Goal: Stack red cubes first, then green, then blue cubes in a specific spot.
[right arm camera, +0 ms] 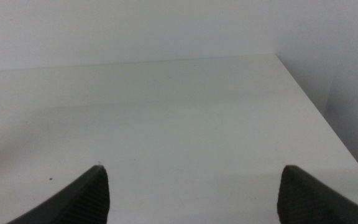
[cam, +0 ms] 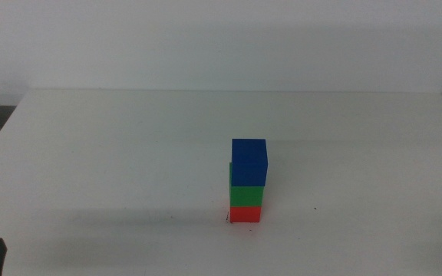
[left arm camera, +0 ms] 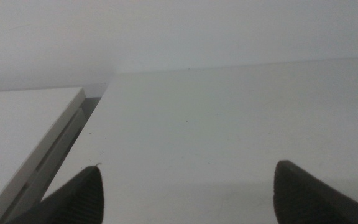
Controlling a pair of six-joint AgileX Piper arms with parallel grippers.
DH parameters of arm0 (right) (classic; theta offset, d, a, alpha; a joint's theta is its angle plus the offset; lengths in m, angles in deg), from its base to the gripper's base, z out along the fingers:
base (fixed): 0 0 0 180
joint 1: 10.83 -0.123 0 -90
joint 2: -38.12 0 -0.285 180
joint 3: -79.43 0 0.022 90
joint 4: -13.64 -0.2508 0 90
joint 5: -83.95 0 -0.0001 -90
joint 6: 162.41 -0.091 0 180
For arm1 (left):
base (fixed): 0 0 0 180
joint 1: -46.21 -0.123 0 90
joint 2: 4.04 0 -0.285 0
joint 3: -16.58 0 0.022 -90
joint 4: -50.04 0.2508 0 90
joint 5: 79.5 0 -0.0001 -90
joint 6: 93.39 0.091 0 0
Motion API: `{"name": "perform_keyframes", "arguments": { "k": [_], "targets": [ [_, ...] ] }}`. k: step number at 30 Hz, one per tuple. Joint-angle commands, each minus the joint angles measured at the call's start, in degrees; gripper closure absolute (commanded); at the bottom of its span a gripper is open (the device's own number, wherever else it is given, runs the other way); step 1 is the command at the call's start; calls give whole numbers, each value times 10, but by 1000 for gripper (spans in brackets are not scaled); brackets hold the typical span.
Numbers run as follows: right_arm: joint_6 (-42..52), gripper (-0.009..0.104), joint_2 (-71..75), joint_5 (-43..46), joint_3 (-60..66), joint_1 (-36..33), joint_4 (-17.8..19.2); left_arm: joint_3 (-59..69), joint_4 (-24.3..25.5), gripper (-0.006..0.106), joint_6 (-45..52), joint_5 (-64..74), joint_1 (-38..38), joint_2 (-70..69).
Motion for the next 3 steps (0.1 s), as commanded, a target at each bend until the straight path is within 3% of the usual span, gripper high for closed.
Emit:
{"name": "perform_keyframes", "arguments": {
  "k": [1,3],
  "targets": [
    [2,7,3,9,2,3,2,0,-1,7,0,-10,0,-2],
    [2,7,3,9,2,3,2,0,-1,7,0,-10,0,-2]
  ]
}}
